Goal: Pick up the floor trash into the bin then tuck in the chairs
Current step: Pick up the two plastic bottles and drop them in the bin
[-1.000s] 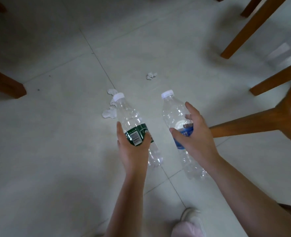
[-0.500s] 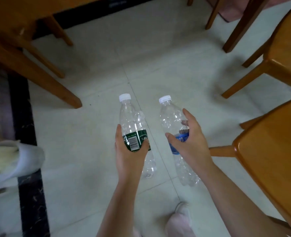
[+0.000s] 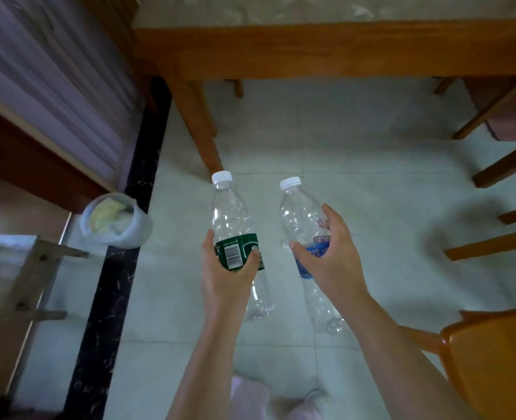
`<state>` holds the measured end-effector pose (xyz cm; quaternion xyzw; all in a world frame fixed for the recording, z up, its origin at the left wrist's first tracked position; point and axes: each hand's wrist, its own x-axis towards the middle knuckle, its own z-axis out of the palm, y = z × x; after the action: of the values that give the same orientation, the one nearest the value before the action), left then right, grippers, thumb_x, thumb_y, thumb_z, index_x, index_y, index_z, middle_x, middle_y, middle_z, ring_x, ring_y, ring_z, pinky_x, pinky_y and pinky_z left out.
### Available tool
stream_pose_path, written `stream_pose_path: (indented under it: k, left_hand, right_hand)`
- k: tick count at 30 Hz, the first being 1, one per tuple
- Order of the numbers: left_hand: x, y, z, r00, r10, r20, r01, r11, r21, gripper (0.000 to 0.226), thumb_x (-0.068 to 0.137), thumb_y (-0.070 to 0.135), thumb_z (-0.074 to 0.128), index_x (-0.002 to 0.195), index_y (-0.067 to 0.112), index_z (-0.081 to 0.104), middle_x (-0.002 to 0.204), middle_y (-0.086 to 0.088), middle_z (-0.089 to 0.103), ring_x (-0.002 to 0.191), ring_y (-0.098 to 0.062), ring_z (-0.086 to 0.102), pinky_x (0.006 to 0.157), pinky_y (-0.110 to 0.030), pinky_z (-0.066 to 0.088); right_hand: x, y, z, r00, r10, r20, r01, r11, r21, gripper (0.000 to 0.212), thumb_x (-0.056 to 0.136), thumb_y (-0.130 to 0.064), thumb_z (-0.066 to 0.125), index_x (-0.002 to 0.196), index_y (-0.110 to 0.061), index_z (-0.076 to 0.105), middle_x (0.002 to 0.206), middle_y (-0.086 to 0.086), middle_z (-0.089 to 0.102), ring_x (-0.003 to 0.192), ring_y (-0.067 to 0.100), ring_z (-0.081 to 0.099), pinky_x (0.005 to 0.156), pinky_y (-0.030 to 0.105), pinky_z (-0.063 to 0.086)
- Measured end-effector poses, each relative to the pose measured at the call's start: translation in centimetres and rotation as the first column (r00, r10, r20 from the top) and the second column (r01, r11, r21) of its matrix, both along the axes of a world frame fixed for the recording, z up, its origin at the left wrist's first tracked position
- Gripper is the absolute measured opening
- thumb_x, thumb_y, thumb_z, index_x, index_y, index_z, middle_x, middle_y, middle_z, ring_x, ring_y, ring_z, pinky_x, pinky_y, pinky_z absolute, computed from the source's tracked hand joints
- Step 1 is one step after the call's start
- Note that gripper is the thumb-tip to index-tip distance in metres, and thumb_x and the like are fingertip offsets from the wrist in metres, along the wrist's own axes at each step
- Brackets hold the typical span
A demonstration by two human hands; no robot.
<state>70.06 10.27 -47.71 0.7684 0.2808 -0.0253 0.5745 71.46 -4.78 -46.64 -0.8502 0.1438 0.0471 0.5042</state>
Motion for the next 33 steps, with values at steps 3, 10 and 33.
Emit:
stream_pose_path:
  k: [3,10,33]
  left_hand:
    - [0.3,4.1,0.3,0.995,0.093,-0.022,-0.093,0.995,-0.020,0.079,0.077,0.020,0.073,0.142,0.026,0.029,0.115,0.009,0.057,0.094,-0.003,0.059,0.082,-0.021,0.047]
    - [2.1,14.2,1.0,0.963,0.268,0.008,-0.268,0.963,-0.021,0.068,0.077,0.018,0.074,0.134,0.025,0.038,0.107,0.012,0.059,0.088,0.006,0.058,0.070,-0.010,0.046]
    - [17.9,40.9,-6.7,0.820,0.541,-0.184,-0.544,0.838,0.040,0.084,0.067,0.041,0.073,0.138,0.033,0.029,0.121,-0.003,0.056,0.098,-0.018,0.062,0.080,-0.046,0.056]
  right_hand:
    - [1.7,4.2,0.4,0.997,0.071,-0.014,-0.071,0.997,0.001,0.078,0.078,-0.031,0.072,0.142,-0.021,0.027,0.135,-0.003,0.044,0.104,0.010,0.050,0.085,0.021,0.041]
    - [6.0,15.2,1.4,0.966,0.260,0.000,-0.260,0.966,-0.011,0.074,0.078,-0.032,0.071,0.140,-0.020,0.031,0.136,-0.006,0.043,0.106,0.009,0.049,0.084,0.018,0.039]
    - [27.3,43.4,-6.9,0.821,0.561,-0.110,-0.565,0.825,-0.006,0.074,0.077,-0.031,0.072,0.138,-0.016,0.033,0.135,-0.001,0.045,0.112,0.010,0.049,0.088,0.022,0.043]
